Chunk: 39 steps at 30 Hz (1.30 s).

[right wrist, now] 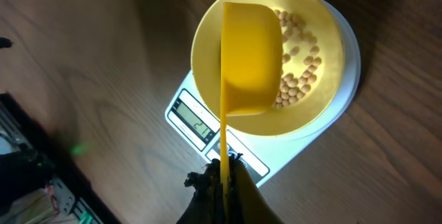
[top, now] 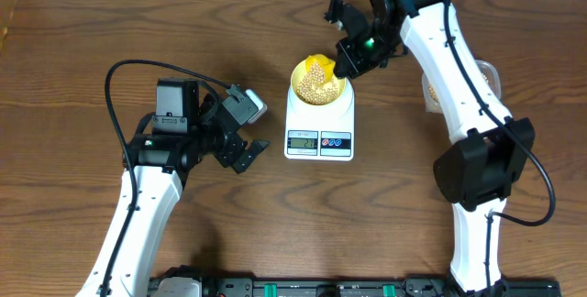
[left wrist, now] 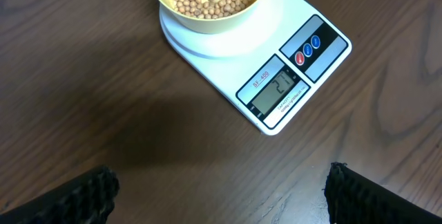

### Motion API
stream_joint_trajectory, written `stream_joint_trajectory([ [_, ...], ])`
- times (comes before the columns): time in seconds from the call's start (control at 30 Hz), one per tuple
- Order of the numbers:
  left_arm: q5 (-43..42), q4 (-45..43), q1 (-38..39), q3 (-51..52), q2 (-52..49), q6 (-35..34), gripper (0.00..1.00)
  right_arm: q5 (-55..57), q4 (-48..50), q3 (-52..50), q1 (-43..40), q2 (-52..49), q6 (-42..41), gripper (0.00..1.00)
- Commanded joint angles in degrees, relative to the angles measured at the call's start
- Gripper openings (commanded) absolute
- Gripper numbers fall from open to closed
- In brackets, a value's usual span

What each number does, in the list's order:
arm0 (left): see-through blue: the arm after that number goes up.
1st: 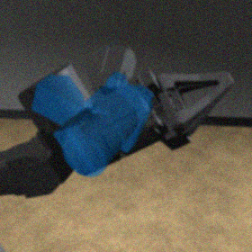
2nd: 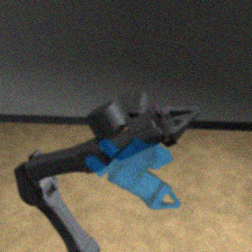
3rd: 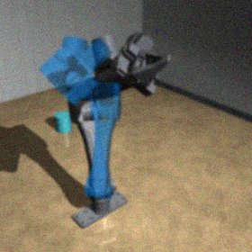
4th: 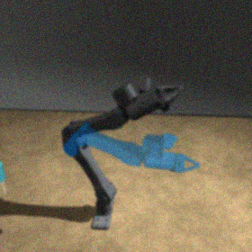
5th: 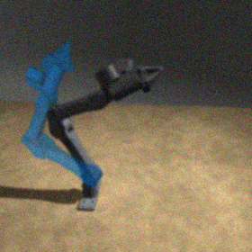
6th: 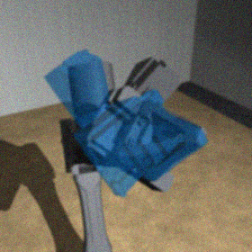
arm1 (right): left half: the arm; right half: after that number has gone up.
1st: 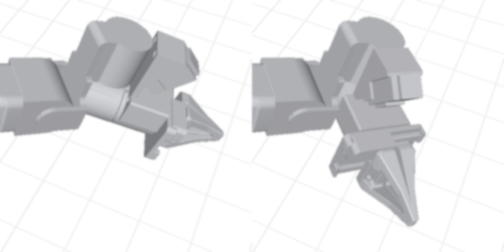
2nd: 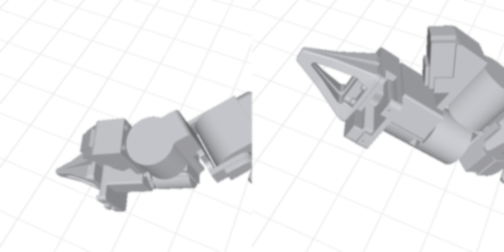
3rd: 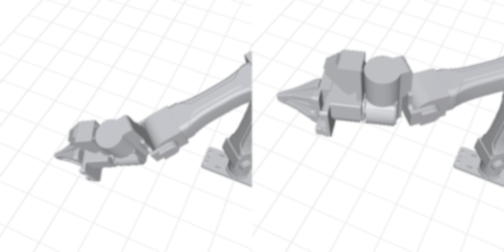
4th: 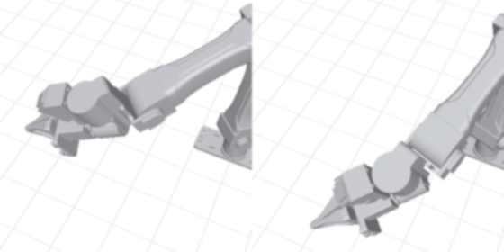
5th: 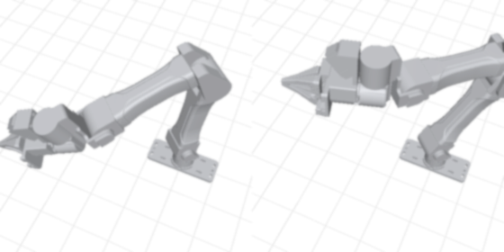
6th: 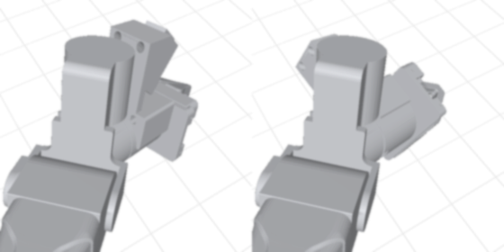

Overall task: Scoop item into bowl and weigh 50g on scale
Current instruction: 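Lift the filled scoop and carry it left over the bowl, then tilt the scoop to pour soybeans into the yellow bowl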

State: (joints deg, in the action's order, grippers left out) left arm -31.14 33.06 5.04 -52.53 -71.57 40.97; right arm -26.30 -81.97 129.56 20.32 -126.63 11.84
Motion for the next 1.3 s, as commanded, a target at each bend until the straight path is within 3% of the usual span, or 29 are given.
stream_joint_trajectory([
  [0.0, 0.3, 0.2, -0.2, -0.1, -0.3, 1.0, 0.98, 2.9, -0.1, 1.3, 1.2, -0.4, -0.4, 0.01],
  [1.27, 0.3, 0.2, -0.2, -0.1, -0.3, 1.0, 0.98, 15.2, -0.1, 4.0, 6.0, -0.4, 2.2, 0.01],
])
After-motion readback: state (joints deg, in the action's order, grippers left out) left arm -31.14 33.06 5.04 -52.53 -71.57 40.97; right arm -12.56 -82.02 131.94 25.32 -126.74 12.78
